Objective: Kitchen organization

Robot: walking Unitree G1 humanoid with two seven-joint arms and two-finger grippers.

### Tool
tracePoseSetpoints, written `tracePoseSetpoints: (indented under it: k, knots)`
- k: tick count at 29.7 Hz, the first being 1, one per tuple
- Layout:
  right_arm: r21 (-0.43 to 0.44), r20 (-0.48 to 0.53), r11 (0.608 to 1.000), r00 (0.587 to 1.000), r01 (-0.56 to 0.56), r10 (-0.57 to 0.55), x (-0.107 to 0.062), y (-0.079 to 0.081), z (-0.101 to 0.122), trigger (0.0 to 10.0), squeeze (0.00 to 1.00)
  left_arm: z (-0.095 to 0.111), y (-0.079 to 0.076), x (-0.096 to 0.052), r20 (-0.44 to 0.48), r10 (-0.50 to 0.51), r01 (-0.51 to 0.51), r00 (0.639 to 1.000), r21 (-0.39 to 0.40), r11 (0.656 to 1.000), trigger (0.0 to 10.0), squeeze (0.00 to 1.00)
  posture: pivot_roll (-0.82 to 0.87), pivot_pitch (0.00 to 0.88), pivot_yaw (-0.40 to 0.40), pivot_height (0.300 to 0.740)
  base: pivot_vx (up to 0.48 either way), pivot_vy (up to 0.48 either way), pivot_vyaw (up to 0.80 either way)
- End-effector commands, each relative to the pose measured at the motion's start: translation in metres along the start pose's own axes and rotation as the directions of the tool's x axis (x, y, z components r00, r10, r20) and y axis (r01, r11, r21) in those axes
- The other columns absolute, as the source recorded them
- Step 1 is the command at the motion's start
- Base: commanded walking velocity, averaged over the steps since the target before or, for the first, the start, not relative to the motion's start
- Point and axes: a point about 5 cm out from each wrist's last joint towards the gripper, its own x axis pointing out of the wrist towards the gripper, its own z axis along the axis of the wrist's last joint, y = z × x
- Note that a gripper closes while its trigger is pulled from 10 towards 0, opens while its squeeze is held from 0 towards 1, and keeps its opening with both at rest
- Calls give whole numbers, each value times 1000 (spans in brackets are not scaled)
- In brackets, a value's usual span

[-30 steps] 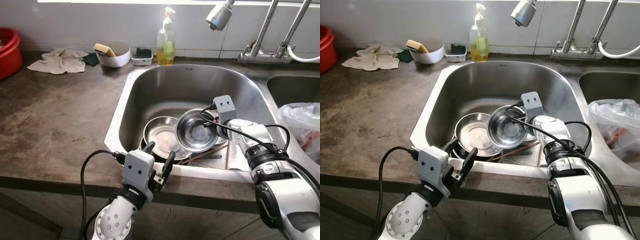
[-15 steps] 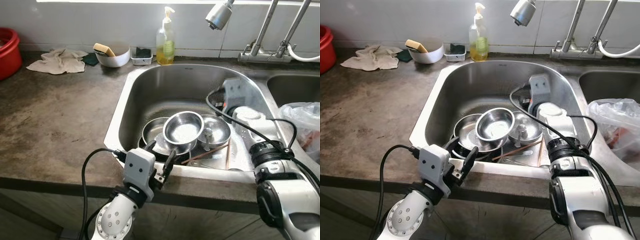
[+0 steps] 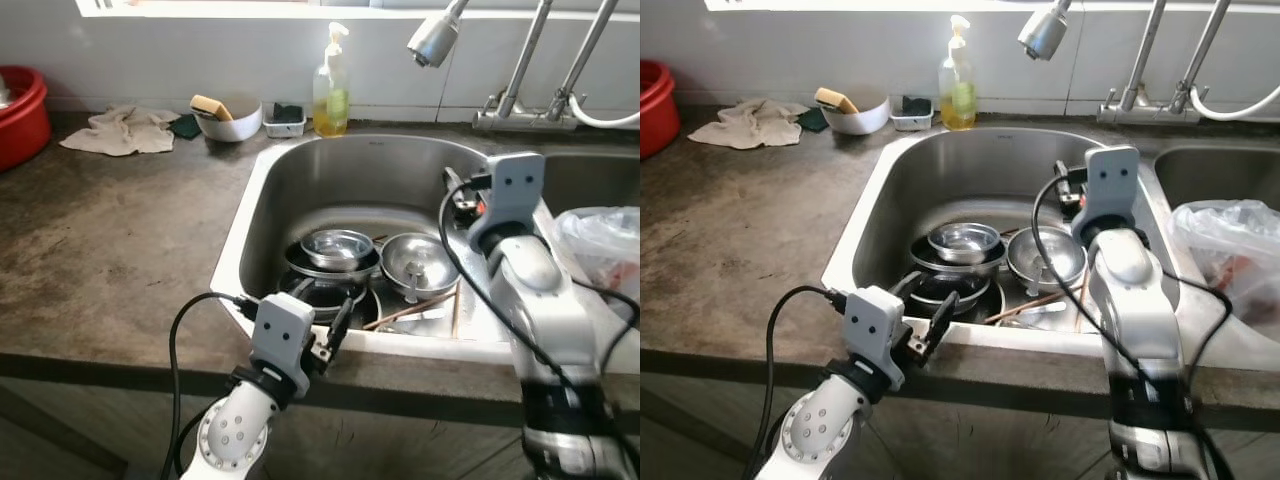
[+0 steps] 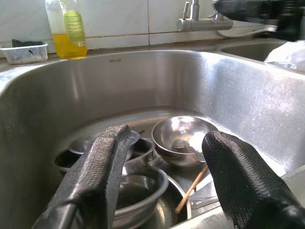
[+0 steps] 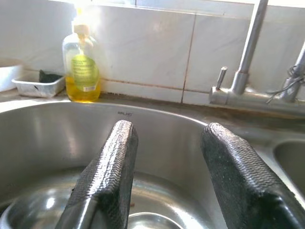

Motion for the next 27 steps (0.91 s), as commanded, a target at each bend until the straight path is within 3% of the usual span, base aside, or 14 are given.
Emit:
tracePoseSetpoints:
  k: [1, 5, 11, 21, 27]
  knots:
    - [12, 27, 1000, 1000, -7, 6, -12, 7, 5, 10000, 0, -7, 1, 0, -30, 6, -6, 1000, -4, 1000, 10000, 0, 178, 93, -14, 740, 0, 0, 0]
    - [19, 18, 1000, 1000, -11, 10, -35, 14, -2, 10000, 0, -6, 4, 2, -18, 16, -16, 1000, -4, 1000, 10000, 0, 173, 74, -10, 740, 0, 0, 0]
    - [49, 4, 999, 1000, -15, 15, -49, 26, -8, 10000, 0, -7, 4, 2, -16, 12, -12, 1000, -4, 1000, 10000, 0, 170, 63, -8, 740, 0, 0, 0]
    - [85, -13, 996, 1000, -15, 16, -62, 39, -11, 10000, 0, -5, 5, 3, -2, 1, -1, 1000, -4, 1000, 10000, 0, 171, 41, -7, 740, 0, 325, 800]
    - [78, 6, 997, 1000, -22, 22, -60, 40, -5, 10000, 0, -4, 5, 4, 5, -3, 3, 1000, -3, 1000, 10000, 0, 174, 48, 2, 740, 0, 0, 800]
